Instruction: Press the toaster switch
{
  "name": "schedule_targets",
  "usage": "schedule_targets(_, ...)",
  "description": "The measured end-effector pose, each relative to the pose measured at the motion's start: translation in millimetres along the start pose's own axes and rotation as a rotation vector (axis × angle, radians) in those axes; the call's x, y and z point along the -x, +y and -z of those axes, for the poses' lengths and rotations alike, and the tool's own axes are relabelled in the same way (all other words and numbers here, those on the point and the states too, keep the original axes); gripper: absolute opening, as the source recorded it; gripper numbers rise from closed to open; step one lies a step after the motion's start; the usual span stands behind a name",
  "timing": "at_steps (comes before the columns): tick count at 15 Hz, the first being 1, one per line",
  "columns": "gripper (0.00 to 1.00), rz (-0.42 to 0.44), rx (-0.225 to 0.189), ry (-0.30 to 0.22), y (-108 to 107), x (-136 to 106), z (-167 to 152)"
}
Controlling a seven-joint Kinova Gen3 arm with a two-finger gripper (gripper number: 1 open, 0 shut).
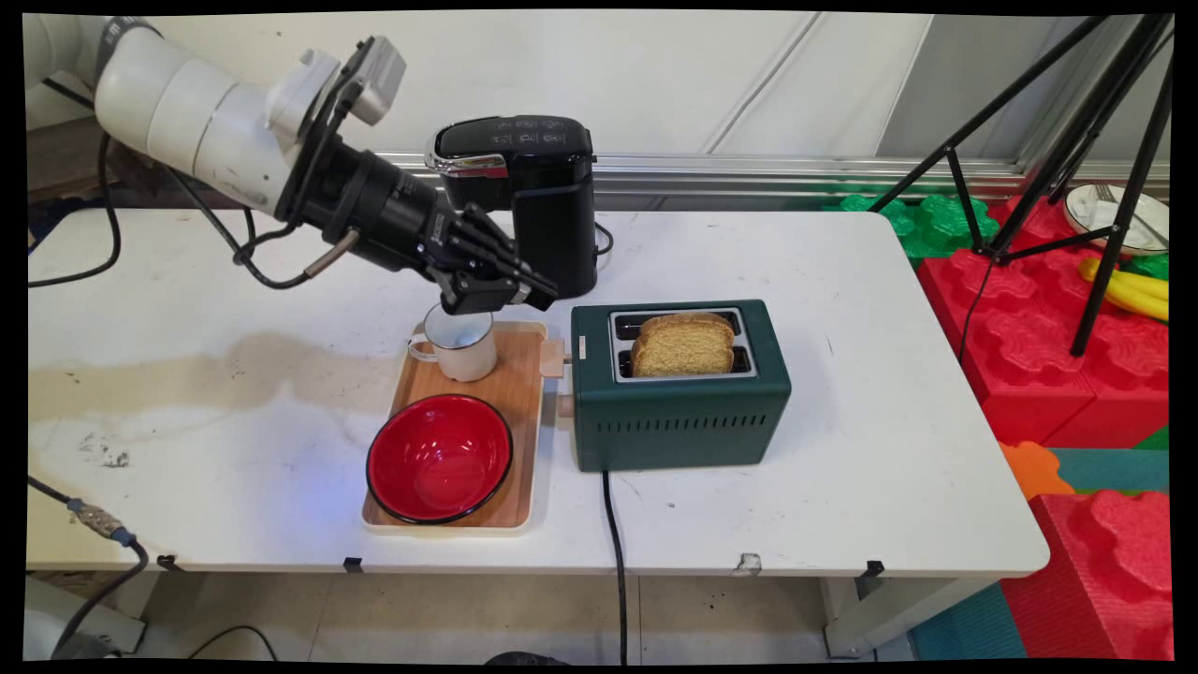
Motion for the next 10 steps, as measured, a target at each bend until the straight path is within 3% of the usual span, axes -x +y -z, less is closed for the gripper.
schedule_targets(10, 0.0, 0.019, 0.004, -0.048, 1.3, 25.3, -18.2)
